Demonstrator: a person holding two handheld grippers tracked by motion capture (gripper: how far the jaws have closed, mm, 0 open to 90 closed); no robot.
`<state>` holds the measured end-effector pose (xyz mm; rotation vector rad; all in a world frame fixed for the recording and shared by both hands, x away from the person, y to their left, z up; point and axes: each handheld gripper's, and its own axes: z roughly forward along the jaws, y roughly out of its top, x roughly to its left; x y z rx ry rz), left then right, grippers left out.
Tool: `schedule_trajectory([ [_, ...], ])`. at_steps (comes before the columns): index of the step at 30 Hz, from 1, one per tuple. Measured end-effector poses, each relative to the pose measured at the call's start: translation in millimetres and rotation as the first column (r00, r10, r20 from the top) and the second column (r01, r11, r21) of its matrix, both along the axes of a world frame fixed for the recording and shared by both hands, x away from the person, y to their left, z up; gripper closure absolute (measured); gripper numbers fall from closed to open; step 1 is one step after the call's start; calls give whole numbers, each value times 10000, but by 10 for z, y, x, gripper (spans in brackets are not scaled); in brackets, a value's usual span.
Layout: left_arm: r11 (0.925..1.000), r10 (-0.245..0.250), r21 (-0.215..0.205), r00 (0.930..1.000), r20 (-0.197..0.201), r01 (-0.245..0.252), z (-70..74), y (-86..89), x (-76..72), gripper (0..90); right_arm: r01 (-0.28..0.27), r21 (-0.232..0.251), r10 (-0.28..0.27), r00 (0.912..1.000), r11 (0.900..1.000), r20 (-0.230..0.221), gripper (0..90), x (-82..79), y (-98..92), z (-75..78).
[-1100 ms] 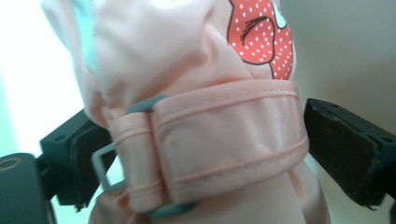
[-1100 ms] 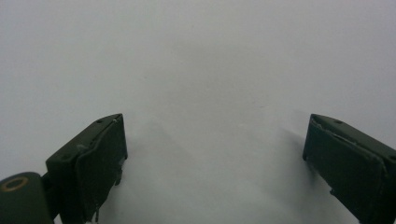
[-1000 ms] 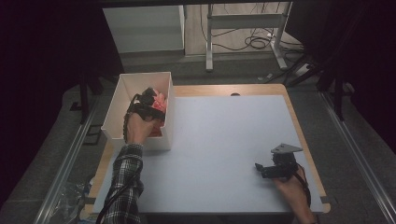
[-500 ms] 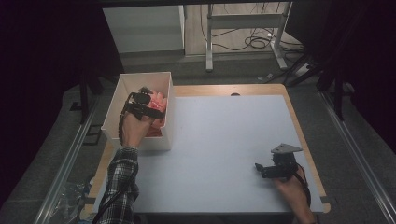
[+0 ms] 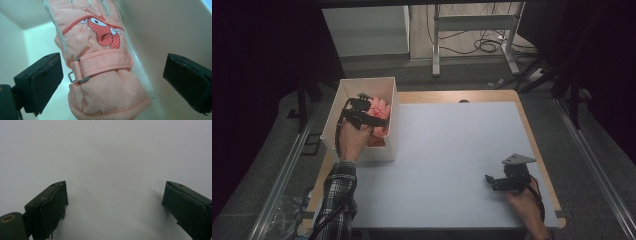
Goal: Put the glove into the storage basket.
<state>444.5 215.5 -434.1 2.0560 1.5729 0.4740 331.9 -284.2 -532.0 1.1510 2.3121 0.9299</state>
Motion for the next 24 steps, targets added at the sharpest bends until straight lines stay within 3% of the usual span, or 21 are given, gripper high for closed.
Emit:
schedule_trajectory([
  [24, 9964, -759, -322, 9937, 825, 788, 129, 54, -288, 28, 1, -1, -1, 10000, 10000, 6, 65, 0, 0, 0],
])
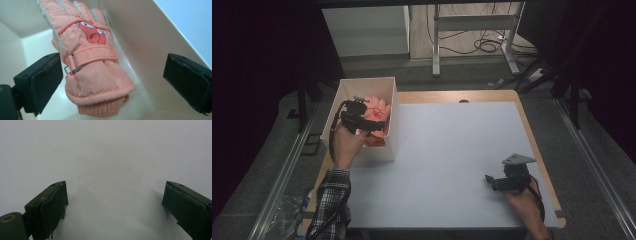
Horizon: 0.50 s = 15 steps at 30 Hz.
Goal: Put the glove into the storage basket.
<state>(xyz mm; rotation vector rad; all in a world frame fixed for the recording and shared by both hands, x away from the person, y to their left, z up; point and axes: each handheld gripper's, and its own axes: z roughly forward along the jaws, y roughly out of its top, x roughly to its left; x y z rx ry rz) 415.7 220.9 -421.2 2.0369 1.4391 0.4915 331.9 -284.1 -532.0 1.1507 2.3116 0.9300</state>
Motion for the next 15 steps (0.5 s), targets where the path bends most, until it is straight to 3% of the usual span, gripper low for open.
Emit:
schedule_trajectory([
  [15, 9994, -292, -189, 9981, 551, 303, 15, 57, -208, 12, -3, -16, 3, 10000, 10000, -8, 66, -1, -1, 1],
])
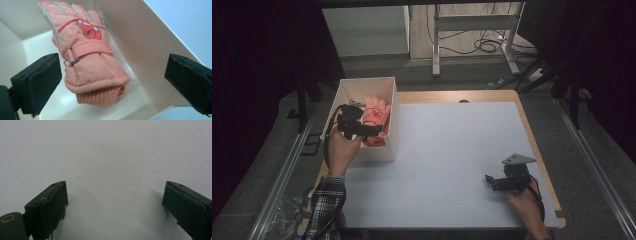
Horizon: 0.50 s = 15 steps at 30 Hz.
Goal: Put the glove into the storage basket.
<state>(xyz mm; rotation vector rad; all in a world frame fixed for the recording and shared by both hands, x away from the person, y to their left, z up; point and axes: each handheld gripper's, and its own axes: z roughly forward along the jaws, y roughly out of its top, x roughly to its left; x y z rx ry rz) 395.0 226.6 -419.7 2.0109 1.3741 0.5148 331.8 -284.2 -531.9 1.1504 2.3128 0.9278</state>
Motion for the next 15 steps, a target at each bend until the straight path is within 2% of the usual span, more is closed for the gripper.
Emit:
schedule_trajectory([
  [4, 9999, -149, 16, 9997, 206, 149, 14, 7, -67, 8, 2, -1, -2, 10000, 10000, 3, 65, 0, 0, 0],
  [9, 9993, -330, -170, 9987, 391, 337, 39, 15, -149, 9, 0, -4, 0, 10000, 10000, 10, 65, -1, 1, 0],
  [15, 9986, -519, -67, 9975, 486, 523, 44, 25, -243, 10, -1, -3, 1, 10000, 10000, 10, 65, -1, 0, 0],
])
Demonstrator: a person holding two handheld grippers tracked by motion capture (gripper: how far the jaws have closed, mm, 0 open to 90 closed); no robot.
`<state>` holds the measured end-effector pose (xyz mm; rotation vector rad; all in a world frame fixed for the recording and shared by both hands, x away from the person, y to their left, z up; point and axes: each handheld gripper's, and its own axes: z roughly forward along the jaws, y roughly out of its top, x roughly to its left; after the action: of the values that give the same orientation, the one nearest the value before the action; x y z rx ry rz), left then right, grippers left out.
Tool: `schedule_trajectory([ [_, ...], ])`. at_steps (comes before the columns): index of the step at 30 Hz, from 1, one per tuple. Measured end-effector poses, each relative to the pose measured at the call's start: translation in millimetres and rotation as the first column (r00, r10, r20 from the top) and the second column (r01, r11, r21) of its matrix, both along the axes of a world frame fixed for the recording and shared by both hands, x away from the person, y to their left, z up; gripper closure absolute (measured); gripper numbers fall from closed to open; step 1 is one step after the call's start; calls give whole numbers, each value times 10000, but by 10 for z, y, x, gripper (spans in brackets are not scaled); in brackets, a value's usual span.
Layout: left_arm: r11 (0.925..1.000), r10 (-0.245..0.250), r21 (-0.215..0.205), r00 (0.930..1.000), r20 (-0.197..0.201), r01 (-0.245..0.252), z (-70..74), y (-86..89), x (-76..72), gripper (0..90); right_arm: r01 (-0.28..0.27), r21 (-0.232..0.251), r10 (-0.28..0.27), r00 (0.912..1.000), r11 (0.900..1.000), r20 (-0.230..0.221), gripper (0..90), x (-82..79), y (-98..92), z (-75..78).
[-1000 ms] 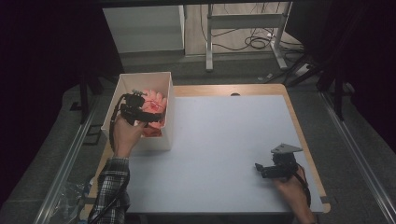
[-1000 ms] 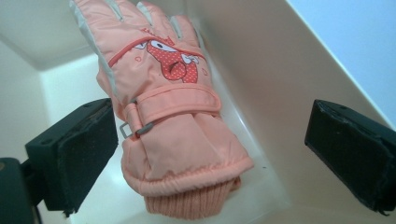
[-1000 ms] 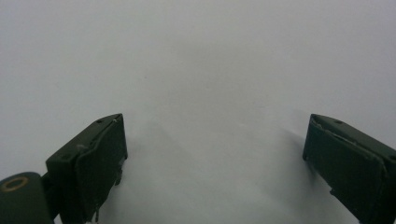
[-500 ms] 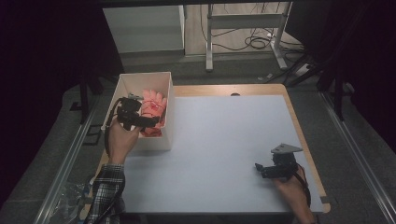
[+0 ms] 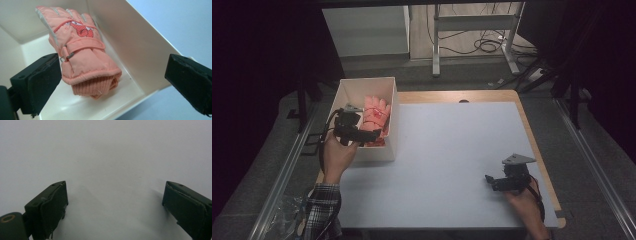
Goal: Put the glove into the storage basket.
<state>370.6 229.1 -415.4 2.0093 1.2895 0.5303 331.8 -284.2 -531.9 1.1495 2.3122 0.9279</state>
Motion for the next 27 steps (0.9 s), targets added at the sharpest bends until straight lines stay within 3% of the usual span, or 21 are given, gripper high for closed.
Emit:
schedule_trajectory([
  [8, 9998, -179, -123, 9998, -51, 178, -45, 12, -148, 16, 12, 6, -12, 10000, 10000, -11, 66, -2, 1, 1],
  [16, 9989, -440, -174, 9989, 138, 442, -92, 2, -331, 16, -8, -1, 8, 10000, 10000, 11, 66, 0, 0, 0],
  [27, 9935, -998, -545, 9950, 83, 1001, -183, -123, -534, 18, -10, -6, 10, 10000, 10000, 18, 65, 0, 1, 0],
])
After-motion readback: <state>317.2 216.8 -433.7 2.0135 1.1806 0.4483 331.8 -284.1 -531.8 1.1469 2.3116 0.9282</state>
